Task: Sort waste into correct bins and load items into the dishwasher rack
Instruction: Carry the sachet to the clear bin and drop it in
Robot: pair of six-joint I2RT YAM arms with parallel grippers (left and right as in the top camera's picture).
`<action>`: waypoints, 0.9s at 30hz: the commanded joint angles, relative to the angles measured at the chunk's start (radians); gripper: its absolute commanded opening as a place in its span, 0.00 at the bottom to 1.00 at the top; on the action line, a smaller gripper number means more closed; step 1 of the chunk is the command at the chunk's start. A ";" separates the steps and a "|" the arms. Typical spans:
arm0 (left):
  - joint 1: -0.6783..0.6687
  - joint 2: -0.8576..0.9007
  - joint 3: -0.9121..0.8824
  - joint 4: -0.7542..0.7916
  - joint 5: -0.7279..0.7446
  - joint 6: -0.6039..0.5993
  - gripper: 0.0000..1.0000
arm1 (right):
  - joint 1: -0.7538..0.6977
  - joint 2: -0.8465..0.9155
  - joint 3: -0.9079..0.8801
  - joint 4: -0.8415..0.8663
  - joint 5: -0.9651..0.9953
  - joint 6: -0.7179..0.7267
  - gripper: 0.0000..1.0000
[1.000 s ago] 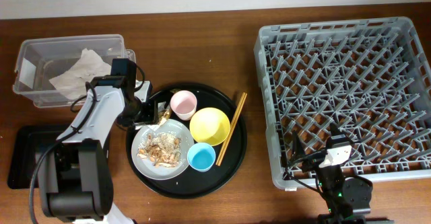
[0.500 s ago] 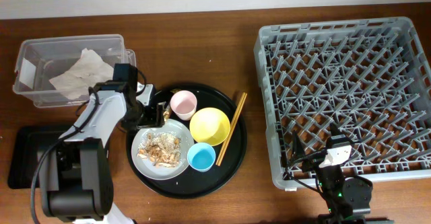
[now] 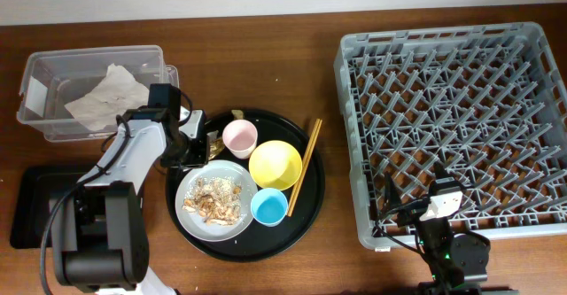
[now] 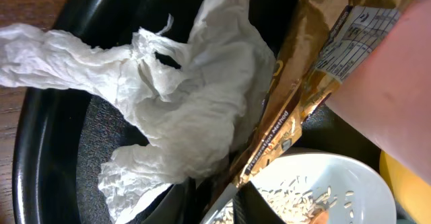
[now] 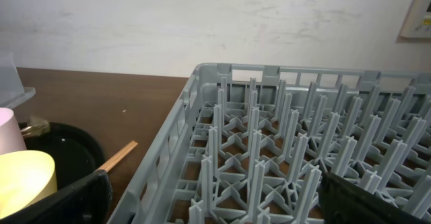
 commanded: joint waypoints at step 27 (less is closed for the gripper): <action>0.034 -0.131 0.296 -0.206 0.021 -0.163 0.01 | -0.007 -0.006 -0.009 -0.001 0.005 0.005 0.99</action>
